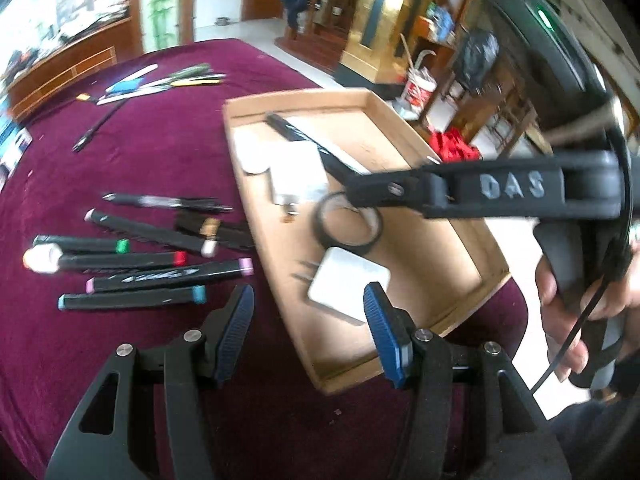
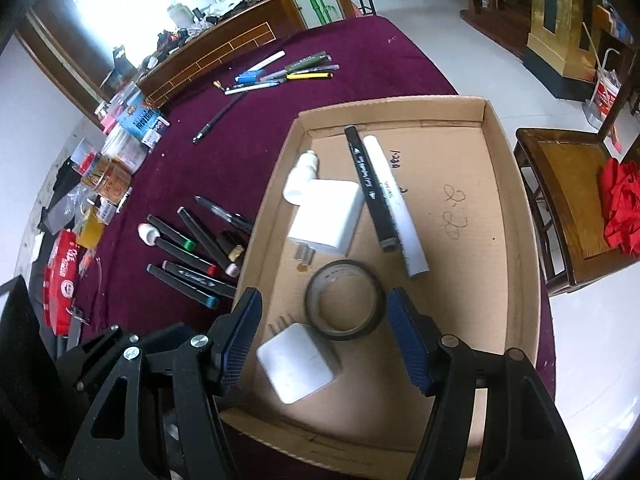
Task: Organize rigid objects
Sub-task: 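Carry charger and tape roll into the tray and open both grippers, then grasp the white dropper bottle with orange cap with the left gripper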
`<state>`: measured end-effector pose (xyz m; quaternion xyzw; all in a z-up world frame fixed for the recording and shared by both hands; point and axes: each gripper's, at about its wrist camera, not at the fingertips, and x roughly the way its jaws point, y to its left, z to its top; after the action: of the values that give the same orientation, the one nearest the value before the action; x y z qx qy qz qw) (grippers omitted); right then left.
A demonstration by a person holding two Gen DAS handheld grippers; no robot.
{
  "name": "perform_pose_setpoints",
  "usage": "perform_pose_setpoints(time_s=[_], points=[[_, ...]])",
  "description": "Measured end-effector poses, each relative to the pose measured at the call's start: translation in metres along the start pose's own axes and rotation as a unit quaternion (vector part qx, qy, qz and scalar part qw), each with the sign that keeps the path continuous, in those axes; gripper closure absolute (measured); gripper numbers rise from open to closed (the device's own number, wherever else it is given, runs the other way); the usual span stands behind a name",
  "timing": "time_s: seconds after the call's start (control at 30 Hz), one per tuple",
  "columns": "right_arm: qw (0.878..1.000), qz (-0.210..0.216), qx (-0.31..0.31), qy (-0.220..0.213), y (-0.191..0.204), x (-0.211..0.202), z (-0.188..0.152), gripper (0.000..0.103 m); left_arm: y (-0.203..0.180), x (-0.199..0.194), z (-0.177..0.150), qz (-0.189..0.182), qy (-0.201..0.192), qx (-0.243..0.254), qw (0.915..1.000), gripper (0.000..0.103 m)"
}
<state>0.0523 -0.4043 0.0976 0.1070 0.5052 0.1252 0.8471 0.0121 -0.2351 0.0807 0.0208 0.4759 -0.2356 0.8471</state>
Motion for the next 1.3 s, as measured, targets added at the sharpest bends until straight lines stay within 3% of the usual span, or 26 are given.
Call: perform_pose_setpoints(time_s=[0.2, 0.33, 0.5, 0.7, 0.77, 0.87, 0.93, 1.0, 1.13, 1.2, 1.3], points=[[1.0, 0.005, -0.008, -0.011, 0.022, -0.007, -0.006, 0.043, 0.051, -0.024, -0.005, 0.018, -0.006, -0.065, 0.9977, 0.047], [1.0, 0.001, -0.011, -0.021, 0.029, -0.014, -0.009, 0.043, 0.114, -0.037, -0.009, 0.032, -0.01, -0.163, 0.986, 0.047], [1.0, -0.003, -0.004, -0.025, 0.026, -0.019, -0.012, 0.043, 0.193, -0.031, -0.006, 0.07, 0.016, -0.299, 0.9514, 0.048], [1.0, -0.006, -0.003, -0.024, 0.02, -0.023, -0.015, 0.043, 0.247, -0.009, 0.006, 0.083, 0.031, -0.411, 0.9072, 0.048], [1.0, -0.007, -0.005, -0.023, 0.018, -0.024, -0.017, 0.043, 0.258, 0.001, 0.008, 0.09, 0.039, -0.432, 0.8964, 0.048], [1.0, -0.007, -0.007, -0.021, 0.014, -0.026, -0.018, 0.043, 0.266, 0.014, 0.012, 0.107, 0.05, -0.443, 0.8887, 0.048], [1.0, -0.007, -0.009, -0.021, 0.011, -0.027, -0.019, 0.043, 0.265, 0.023, 0.015, 0.117, 0.057, -0.442, 0.8878, 0.049], [1.0, -0.004, -0.012, -0.02, 0.01, -0.027, -0.019, 0.043, 0.267, 0.031, 0.016, 0.124, 0.064, -0.437, 0.8886, 0.059], [1.0, 0.013, -0.023, -0.013, 0.015, -0.023, -0.017, 0.043, 0.263, 0.034, 0.025, 0.136, 0.058, -0.382, 0.9124, 0.062], [0.999, 0.025, -0.037, -0.007, 0.024, -0.019, -0.017, 0.043, 0.26, 0.031, 0.026, 0.146, 0.062, -0.354, 0.9215, 0.074], [0.996, 0.048, -0.073, 0.01, 0.047, -0.01, -0.019, 0.043, 0.257, 0.028, 0.011, 0.141, 0.078, -0.32, 0.9334, 0.078]])
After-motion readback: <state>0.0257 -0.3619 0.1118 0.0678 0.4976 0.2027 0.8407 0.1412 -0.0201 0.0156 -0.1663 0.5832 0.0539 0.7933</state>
